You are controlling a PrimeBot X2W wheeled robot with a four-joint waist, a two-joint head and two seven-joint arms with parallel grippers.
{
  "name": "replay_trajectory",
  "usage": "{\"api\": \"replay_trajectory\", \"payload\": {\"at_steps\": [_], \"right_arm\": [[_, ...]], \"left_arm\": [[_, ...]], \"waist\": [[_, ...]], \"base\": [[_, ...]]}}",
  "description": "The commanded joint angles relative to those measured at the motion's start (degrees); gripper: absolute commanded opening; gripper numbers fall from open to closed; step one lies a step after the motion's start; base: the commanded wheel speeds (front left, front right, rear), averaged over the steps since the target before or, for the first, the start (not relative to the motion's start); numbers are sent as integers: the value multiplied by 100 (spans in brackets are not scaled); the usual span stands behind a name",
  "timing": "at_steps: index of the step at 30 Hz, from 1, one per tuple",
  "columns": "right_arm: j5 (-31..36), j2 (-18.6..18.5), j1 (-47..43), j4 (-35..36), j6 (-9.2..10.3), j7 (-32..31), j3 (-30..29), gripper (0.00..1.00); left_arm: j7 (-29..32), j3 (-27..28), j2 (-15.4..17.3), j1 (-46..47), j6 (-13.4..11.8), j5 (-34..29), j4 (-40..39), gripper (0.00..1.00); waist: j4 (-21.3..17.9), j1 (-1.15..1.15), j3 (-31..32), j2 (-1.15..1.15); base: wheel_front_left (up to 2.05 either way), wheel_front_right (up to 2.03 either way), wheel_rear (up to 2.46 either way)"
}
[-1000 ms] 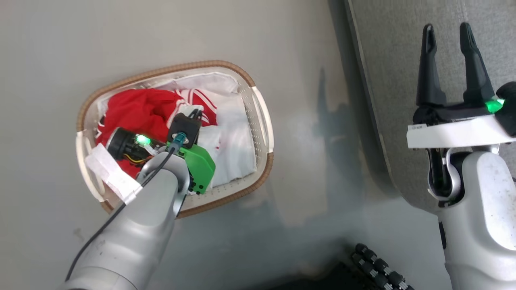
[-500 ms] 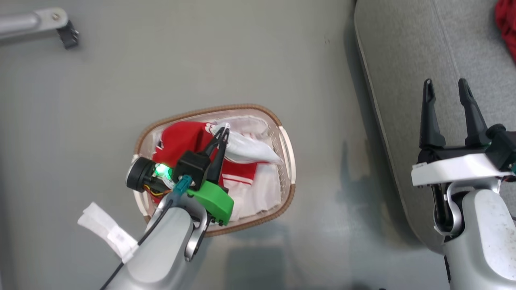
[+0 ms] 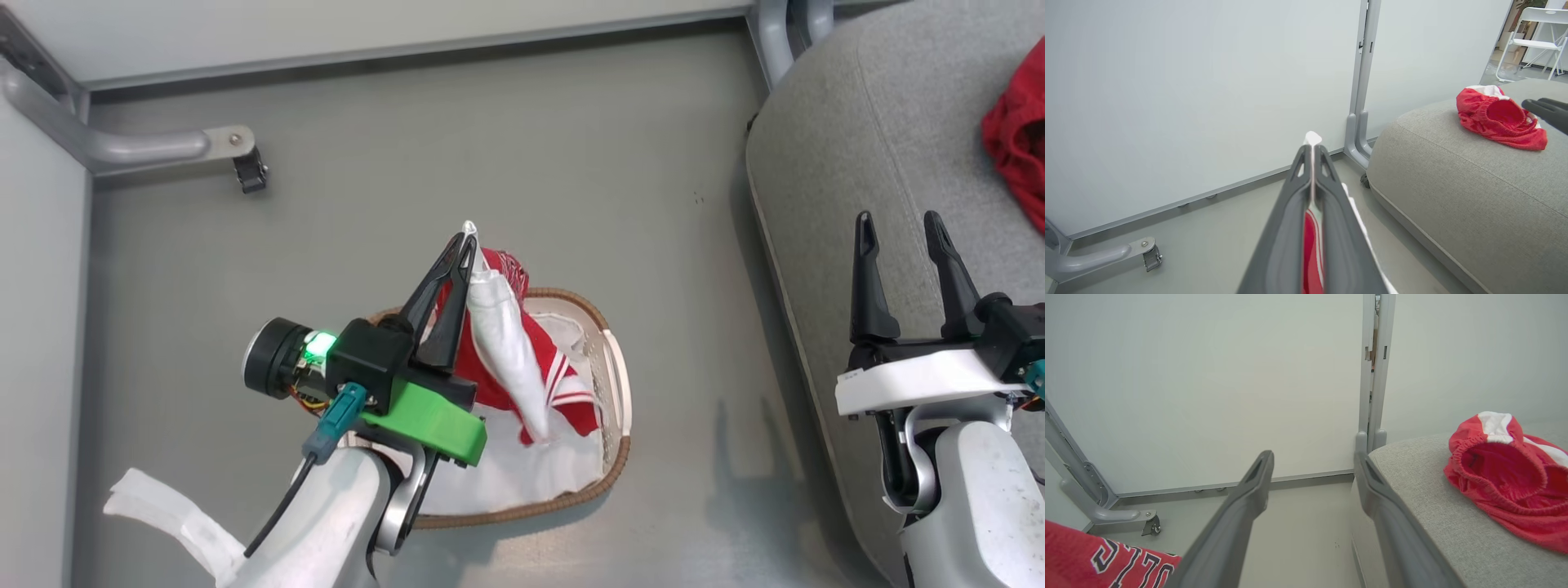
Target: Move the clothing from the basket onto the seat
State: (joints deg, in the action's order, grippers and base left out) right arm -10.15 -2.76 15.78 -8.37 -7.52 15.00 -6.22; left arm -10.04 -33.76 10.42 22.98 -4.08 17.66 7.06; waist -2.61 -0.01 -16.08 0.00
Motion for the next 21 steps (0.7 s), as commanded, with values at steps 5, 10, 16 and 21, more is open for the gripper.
{"api": "replay_trajectory", "payload": {"at_steps": [5,10,16,21], "right_arm": [[31,-23,-111,-29,6,28,-6,100],[56,-23,-162,-44,7,28,-54,100],[78,-23,-297,-79,6,28,-89,100],[112,-24,-464,-92,6,28,-105,100]], "left_arm": [[141,30,137,-234,-108,64,-318,100],[139,93,175,-392,-198,173,-453,100],[35,254,243,-589,-249,359,-403,100],[-128,515,298,-802,-348,579,-190,100]], "waist": [[76,1,210,0],[78,1,324,0],[96,1,508,0],[136,1,740,0]], "base": [[0,0,0],[0,0,0],[0,0,0],[0,0,0]]}}
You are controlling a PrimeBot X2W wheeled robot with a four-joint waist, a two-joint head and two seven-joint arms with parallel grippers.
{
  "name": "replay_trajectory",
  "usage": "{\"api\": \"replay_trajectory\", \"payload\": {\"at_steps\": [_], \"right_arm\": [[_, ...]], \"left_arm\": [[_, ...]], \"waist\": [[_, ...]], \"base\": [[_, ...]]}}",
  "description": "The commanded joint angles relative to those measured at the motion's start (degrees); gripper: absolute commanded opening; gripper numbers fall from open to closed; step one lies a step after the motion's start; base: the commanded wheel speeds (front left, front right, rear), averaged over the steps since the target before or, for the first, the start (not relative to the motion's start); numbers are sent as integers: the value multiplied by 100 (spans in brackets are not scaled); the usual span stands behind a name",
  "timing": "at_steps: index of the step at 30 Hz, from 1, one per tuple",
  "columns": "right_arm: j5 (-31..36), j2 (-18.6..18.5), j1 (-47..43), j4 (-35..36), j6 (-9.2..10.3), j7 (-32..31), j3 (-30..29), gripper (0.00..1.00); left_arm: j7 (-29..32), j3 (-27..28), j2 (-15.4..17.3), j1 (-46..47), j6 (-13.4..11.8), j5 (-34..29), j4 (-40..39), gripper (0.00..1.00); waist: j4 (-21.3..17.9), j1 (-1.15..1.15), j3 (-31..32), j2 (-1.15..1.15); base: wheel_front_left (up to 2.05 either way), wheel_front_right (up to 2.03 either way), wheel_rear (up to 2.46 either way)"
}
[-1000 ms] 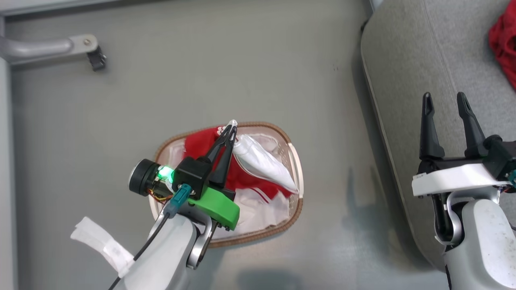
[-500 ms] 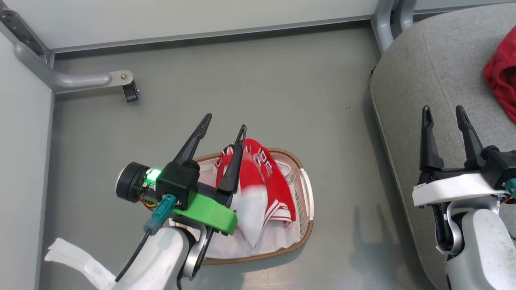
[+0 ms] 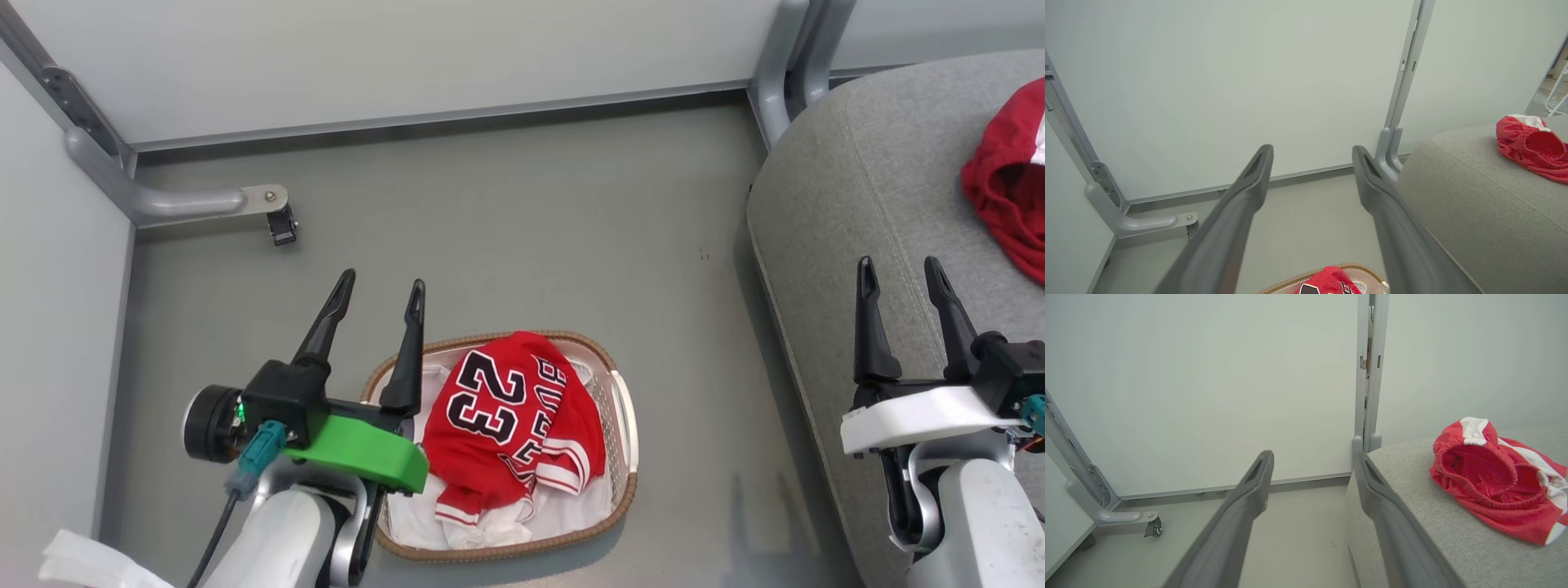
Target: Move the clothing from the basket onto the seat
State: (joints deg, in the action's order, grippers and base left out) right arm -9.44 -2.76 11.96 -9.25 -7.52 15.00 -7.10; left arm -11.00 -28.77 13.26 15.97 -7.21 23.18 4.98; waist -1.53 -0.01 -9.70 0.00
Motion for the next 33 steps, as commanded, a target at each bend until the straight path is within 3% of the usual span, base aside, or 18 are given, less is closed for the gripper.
{"api": "replay_trajectory", "payload": {"at_steps": [1,15,33], "right_arm": [[50,-23,-129,-12,7,28,-30,100],[93,-24,-540,-128,7,28,221,100],[-15,-24,-634,-490,7,28,512,100]], "left_arm": [[-65,73,27,-150,-50,67,65,100],[-373,767,43,-852,-245,539,550,100],[-414,1240,-239,-1336,-82,478,693,100]], "waist": [[44,1,164,0],[153,1,602,0],[174,1,675,0]], "base": [[0,0,0],[0,0,0],[0,0,0]]}}
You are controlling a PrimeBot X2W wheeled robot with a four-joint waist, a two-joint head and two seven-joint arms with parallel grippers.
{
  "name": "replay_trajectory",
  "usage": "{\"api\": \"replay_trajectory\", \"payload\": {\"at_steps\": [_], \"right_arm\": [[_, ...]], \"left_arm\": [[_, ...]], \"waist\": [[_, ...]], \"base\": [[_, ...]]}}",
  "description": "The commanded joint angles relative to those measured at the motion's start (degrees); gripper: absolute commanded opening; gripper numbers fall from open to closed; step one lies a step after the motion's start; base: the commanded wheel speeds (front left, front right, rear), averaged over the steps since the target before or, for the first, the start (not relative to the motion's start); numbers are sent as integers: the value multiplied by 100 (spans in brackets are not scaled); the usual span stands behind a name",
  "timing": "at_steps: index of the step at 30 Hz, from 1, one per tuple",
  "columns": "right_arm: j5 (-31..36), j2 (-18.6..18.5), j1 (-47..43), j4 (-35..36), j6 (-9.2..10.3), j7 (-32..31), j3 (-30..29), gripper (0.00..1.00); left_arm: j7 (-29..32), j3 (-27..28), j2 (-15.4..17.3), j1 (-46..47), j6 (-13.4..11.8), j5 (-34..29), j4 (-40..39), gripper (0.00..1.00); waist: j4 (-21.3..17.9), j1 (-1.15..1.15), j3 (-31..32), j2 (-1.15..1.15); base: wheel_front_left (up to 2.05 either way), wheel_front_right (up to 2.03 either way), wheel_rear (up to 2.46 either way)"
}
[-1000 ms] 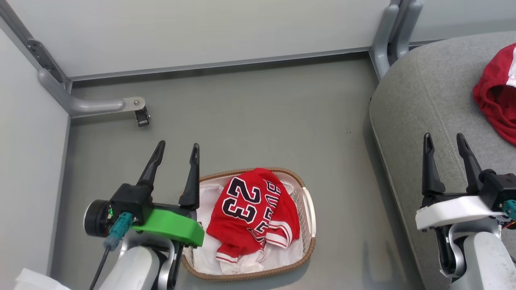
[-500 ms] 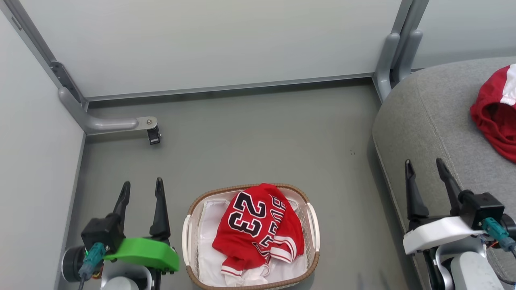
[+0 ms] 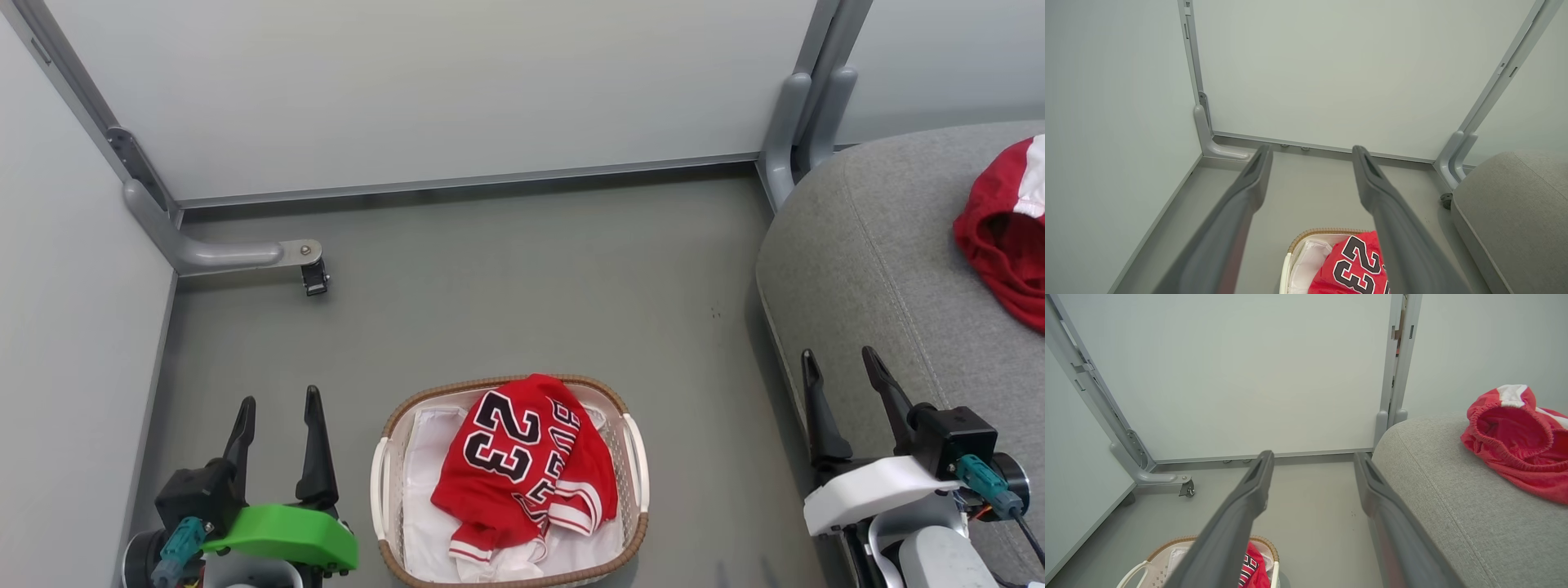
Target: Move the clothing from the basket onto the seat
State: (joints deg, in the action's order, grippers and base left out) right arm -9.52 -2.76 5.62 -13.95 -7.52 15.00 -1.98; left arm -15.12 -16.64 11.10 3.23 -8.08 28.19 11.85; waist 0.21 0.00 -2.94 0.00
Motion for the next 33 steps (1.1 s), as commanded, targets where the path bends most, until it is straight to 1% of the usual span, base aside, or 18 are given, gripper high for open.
{"api": "replay_trajectory", "payload": {"at_steps": [1,20,24,28,33], "right_arm": [[-6,-23,14,-28,6,28,4,100],[-3,-24,151,-6,6,28,-30,100],[-11,-24,232,40,6,28,-52,100],[13,-24,370,115,6,28,-123,100],[51,-23,652,250,6,28,-178,100]], "left_arm": [[-2,53,-36,-73,20,-42,6,100],[-3,180,-201,115,202,-273,116,100],[-3,62,-213,261,286,-350,195,100],[91,-198,-258,552,403,-518,393,100],[298,-631,-394,1094,590,-734,1082,100]], "waist": [[-3,0,-3,0],[-44,0,-215,0],[-60,0,-373,0],[-88,0,-636,0],[-192,0,-1160,0]], "base": [[0,0,0],[0,0,0],[0,0,0],[0,0,0],[0,0,0]]}}
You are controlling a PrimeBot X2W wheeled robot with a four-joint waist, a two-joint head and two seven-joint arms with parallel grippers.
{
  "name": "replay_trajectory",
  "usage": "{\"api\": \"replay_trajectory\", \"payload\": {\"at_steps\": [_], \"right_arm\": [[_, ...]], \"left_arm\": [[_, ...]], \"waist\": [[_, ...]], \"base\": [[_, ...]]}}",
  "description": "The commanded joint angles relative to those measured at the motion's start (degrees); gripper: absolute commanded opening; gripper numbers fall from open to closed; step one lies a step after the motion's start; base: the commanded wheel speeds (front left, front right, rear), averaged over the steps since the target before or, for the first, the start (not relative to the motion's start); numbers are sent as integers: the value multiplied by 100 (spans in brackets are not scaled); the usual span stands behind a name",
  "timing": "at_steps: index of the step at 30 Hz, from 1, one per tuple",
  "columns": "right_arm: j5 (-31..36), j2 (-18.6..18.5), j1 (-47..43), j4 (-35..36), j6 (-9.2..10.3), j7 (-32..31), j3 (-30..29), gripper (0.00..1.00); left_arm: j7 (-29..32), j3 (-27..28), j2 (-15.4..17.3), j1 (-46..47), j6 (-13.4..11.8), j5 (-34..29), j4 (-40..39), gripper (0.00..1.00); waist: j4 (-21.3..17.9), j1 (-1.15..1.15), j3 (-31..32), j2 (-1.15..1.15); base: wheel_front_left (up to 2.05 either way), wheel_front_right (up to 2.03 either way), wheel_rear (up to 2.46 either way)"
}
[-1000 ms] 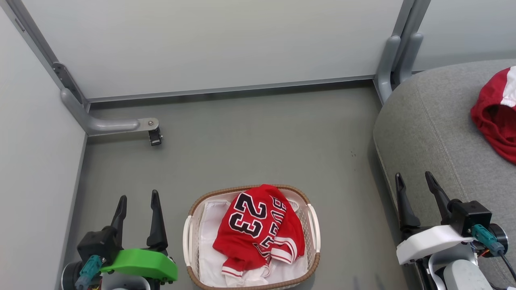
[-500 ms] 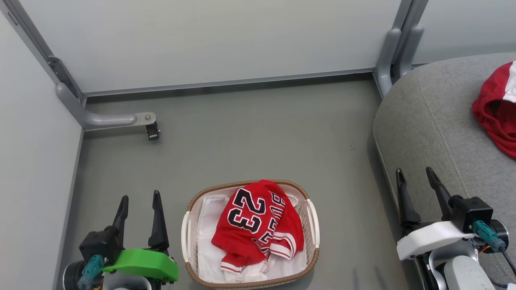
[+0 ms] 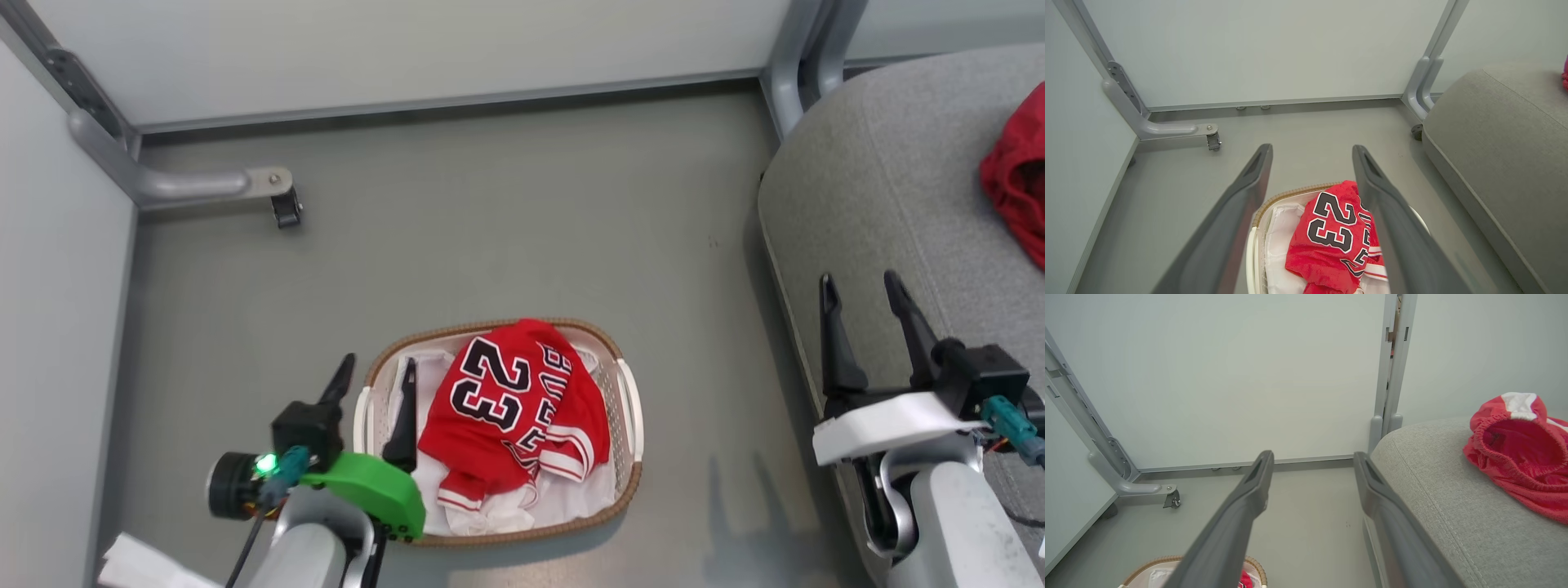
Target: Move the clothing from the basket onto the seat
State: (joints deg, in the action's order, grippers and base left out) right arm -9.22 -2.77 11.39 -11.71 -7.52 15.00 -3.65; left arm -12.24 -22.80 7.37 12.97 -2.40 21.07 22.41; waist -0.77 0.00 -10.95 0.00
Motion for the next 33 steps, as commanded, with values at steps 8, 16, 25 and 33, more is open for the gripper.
{"api": "replay_trajectory", "payload": {"at_steps": [8,16,25,33], "right_arm": [[-39,-22,673,314,6,28,72,100],[-179,-20,1151,465,6,28,262,100],[-389,-19,1507,666,7,28,457,100],[-557,-19,1772,741,6,28,703,100]], "left_arm": [[333,-710,-258,1170,415,-366,1347,100],[891,-1309,-370,2034,683,-622,2683,100],[1228,-1546,-394,2660,570,-788,3831,100],[1190,-1646,-324,3067,331,-902,4429,100]], "waist": [[-381,0,-1458,0],[-737,0,-2337,0],[-1034,0,-3004,0],[-1227,0,-3412,0]], "base": [[0,0,0],[0,0,0],[0,0,0],[0,0,0]]}}
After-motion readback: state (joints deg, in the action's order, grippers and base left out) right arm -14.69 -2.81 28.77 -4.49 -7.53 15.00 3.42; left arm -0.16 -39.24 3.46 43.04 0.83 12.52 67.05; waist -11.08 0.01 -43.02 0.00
